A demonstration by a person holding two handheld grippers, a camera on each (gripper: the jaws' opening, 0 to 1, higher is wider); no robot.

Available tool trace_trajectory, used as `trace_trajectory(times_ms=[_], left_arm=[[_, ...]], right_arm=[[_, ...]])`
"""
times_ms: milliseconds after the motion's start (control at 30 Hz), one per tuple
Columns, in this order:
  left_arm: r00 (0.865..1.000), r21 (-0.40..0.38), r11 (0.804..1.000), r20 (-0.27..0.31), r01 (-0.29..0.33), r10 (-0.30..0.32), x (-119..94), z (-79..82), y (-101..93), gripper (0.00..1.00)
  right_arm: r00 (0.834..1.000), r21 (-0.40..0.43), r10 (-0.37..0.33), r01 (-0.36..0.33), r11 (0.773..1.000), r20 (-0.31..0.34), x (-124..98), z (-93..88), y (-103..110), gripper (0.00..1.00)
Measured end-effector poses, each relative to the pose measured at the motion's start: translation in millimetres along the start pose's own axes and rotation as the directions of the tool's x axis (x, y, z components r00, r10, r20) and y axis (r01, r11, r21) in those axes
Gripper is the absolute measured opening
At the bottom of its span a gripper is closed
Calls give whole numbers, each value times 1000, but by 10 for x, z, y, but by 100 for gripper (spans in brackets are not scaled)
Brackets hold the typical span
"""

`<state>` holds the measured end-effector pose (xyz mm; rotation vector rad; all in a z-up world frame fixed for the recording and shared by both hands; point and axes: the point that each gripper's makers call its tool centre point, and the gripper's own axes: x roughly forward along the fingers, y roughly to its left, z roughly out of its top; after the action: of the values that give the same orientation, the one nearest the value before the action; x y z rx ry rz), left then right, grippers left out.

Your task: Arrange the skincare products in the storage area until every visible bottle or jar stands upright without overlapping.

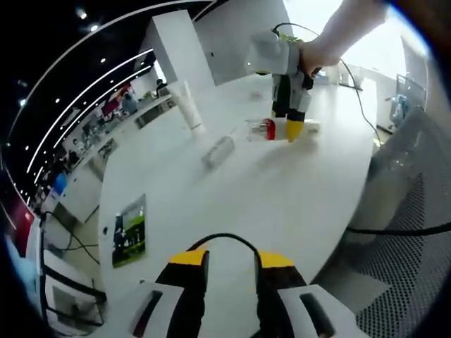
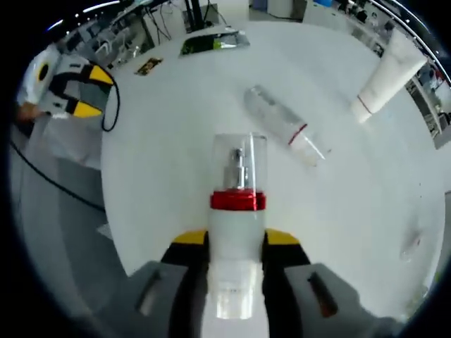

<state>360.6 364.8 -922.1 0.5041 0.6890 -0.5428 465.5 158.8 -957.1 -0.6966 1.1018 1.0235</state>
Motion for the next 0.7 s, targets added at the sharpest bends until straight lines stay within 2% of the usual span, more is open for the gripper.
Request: trace_trajectory(times_ms=[233,567,700], left_arm=[[1000,2,1000,-3,2,-2,-3,-5,-5,27],[999,-26,999,8,48,-48,-5,19,-78,27],[996,-92,992,25,85,-83,-11,52,-103,27]], right_arm=[[995,-22,10,-8,1000,97,-140,212,171,27],[977,-16,10,-7,1000,214,-241,454,379,27],[968,-32,16,-8,999,251,-255,518,474,27]])
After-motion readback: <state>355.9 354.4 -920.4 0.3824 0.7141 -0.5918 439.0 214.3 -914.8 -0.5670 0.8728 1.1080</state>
